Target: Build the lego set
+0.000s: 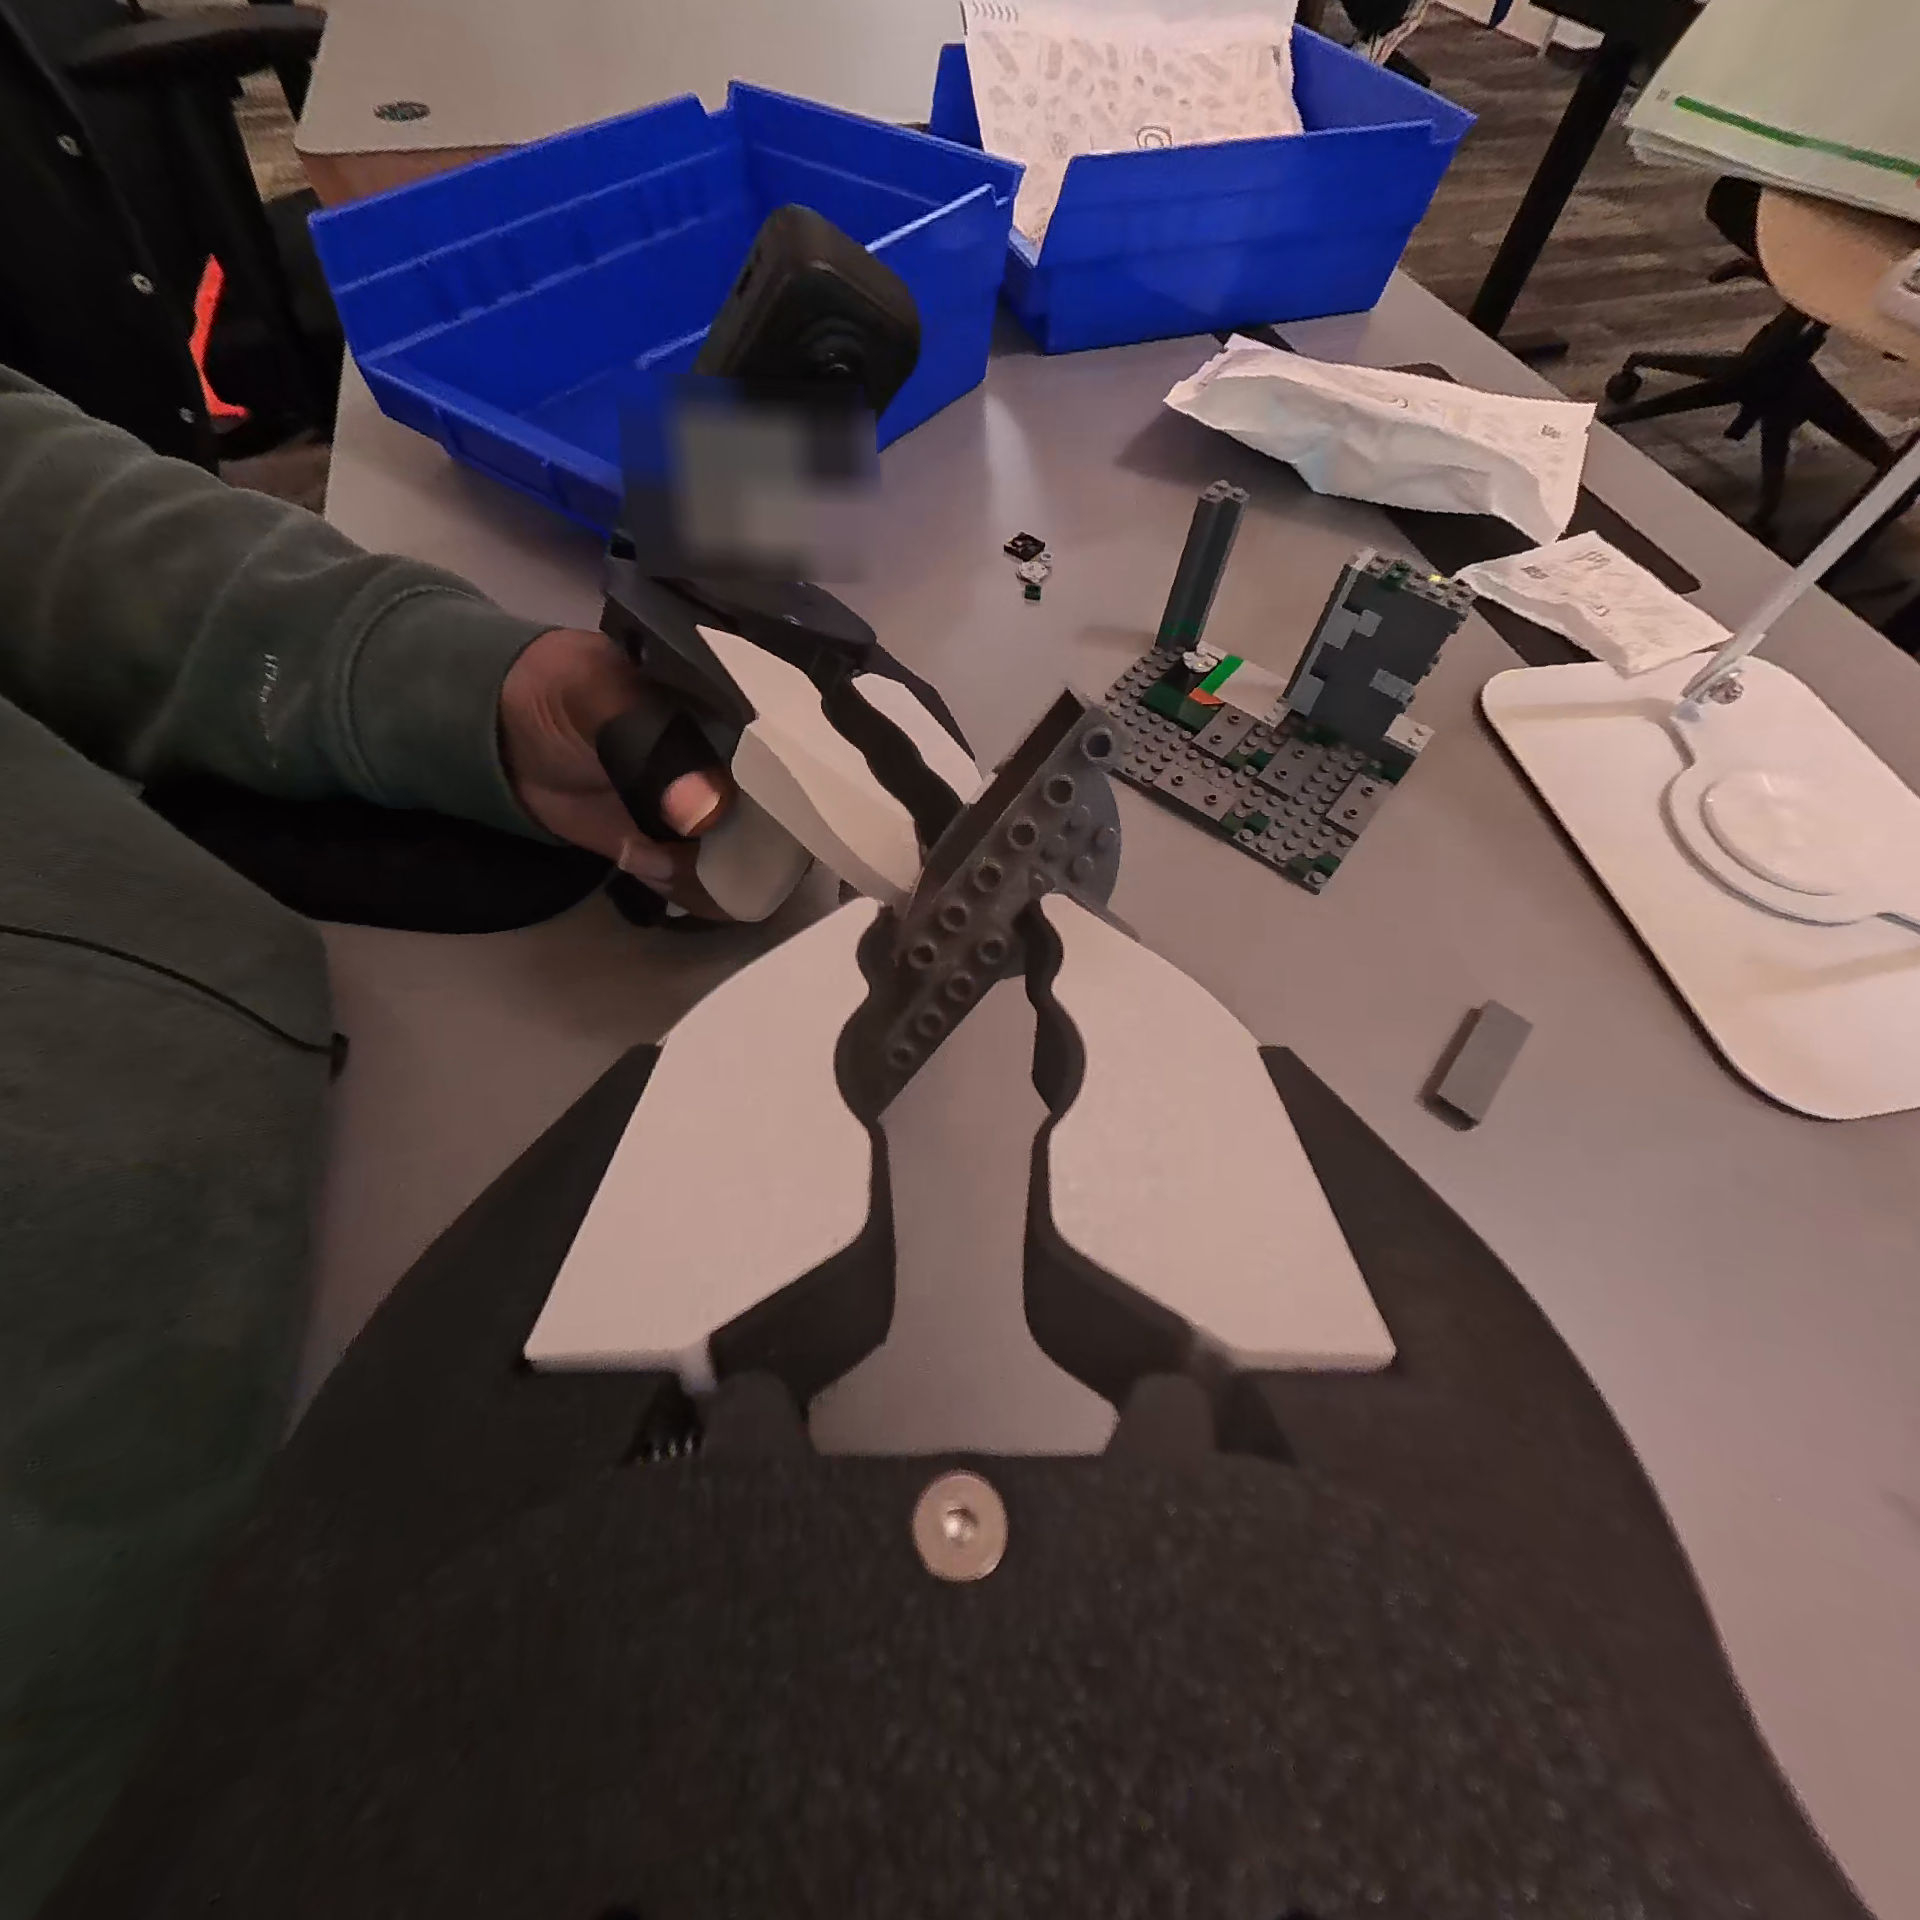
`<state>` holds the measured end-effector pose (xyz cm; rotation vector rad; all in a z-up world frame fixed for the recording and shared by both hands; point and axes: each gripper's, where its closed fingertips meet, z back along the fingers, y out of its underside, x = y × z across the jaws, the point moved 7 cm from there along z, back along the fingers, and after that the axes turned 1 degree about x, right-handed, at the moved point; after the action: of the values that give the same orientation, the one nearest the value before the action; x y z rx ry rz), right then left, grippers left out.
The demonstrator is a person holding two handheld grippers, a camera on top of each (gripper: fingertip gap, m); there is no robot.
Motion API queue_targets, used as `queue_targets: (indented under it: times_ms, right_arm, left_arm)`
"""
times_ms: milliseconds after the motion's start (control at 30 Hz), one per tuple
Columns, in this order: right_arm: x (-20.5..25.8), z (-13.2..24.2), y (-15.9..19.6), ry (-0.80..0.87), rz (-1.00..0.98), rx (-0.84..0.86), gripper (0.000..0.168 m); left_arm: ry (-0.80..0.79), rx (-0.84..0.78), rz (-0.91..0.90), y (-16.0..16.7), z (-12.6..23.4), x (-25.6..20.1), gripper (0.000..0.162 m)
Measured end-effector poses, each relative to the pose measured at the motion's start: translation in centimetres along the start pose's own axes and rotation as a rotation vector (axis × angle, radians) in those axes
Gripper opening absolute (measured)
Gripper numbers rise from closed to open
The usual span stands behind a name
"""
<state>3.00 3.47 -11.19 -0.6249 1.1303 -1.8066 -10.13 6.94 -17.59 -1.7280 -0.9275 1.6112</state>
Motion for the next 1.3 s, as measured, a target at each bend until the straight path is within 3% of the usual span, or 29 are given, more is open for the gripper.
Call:
queue_targets:
  times_ms: [267, 667, 867, 1000, 1067, 1200, 1300]
  right_arm:
    - [0.8, -0.6, -0.2, 0.100, 0.180, 0.118, 0.023]
    - [1.4, -2.3, -0.4, 0.203, 0.254, 0.158, 0.022]
    - [1.6, -2.0, -0.6, 0.161, 0.185, 0.061, 0.027]
    - [0.6, 0.5, -1.0, 0.065, 0.040, -0.072, 0.028]
    - [-1.0, 1.5, 0.4, 0.064, -0.050, -0.005, 0.026]
    - [-4.0, 1.4, 6.2, 0.174, -0.172, 0.297, 0.023]
    - [-3.6, -0.1, 8.7, 0.188, -0.244, 0.359, 0.025]
  left_arm:
    - [-0.079, -0.010, -0.024, -0.7, 0.2, 0.4, 0.030]
    - [-0.181, -0.001, 0.012, -0.4, 0.3, 0.8, 0.018]
    - [-0.143, -0.023, -0.029, -0.7, 0.6, 0.7, 0.018]
    - [-0.161, -0.027, -0.072, -0.8, 1.1, 0.7, 0.017]
    - [-0.175, -0.032, -0.083, -1.0, 1.4, 0.9, 0.017]
    - [-0.190, -0.052, -0.109, -1.3, 1.7, 0.8, 0.017]
    - [-0.212, -0.058, -0.141, -1.3, 1.8, 0.7, 0.017]
